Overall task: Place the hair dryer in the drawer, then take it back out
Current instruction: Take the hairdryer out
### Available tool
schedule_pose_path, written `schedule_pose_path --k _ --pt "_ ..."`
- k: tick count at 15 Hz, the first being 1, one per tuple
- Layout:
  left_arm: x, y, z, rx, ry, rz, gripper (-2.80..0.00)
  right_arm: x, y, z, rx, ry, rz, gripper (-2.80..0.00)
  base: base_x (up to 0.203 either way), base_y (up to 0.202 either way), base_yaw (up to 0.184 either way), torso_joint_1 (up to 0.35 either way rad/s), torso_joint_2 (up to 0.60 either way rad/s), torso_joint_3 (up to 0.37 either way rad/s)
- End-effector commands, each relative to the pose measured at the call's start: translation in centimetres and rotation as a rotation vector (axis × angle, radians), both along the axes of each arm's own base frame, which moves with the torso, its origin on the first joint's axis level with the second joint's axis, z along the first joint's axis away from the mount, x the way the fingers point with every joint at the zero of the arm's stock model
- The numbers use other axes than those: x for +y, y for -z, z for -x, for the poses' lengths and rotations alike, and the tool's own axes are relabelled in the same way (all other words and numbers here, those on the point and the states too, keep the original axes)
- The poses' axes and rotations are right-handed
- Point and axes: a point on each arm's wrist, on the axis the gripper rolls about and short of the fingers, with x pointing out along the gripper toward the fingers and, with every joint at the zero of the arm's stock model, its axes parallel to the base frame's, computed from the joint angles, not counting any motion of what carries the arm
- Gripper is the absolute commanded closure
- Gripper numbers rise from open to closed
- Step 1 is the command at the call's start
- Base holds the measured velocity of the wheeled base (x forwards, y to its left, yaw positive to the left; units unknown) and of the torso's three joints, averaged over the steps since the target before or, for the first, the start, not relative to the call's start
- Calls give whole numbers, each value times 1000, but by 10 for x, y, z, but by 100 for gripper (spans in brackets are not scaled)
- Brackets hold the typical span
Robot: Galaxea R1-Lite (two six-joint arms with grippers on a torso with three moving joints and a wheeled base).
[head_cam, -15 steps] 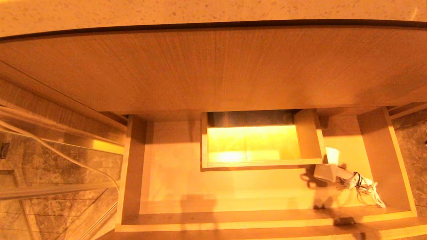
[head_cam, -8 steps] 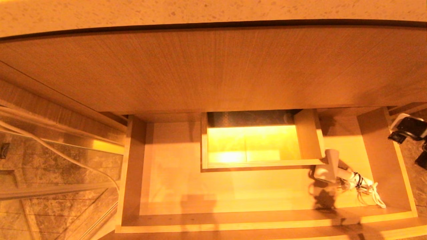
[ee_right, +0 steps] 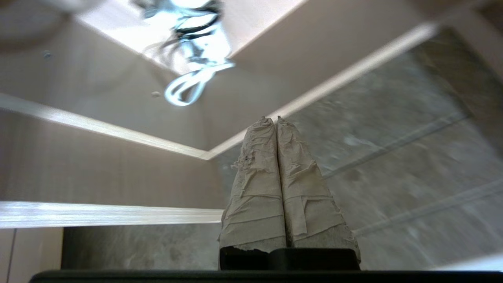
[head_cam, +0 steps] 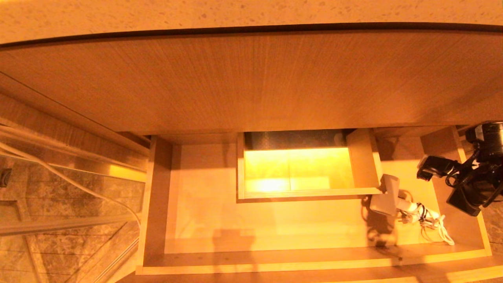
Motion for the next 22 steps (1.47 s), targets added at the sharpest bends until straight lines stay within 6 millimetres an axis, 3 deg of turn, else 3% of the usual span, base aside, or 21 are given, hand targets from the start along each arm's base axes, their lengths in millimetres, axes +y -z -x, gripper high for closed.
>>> schedule_pose_path --k 1,9,13,16,22 --pt "0 0 0 0 0 0 -280 -1 15 -10 56 -9 -5 0 0 0 0 0 0 0" --pt "0 0 0 0 0 0 -280 -15 57 -20 243 29 -47 0 0 0 0 0 0 0" --pt "0 0 0 0 0 0 -280 -18 71 -42 204 19 -72 0 0 0 0 0 0 0" --pt "0 0 0 0 0 0 -280 -21 75 -58 167 24 -90 0 0 0 0 0 0 0" --pt "0 0 0 0 0 0 -280 -36 79 -54 161 64 -94 0 0 0 0 0 0 0"
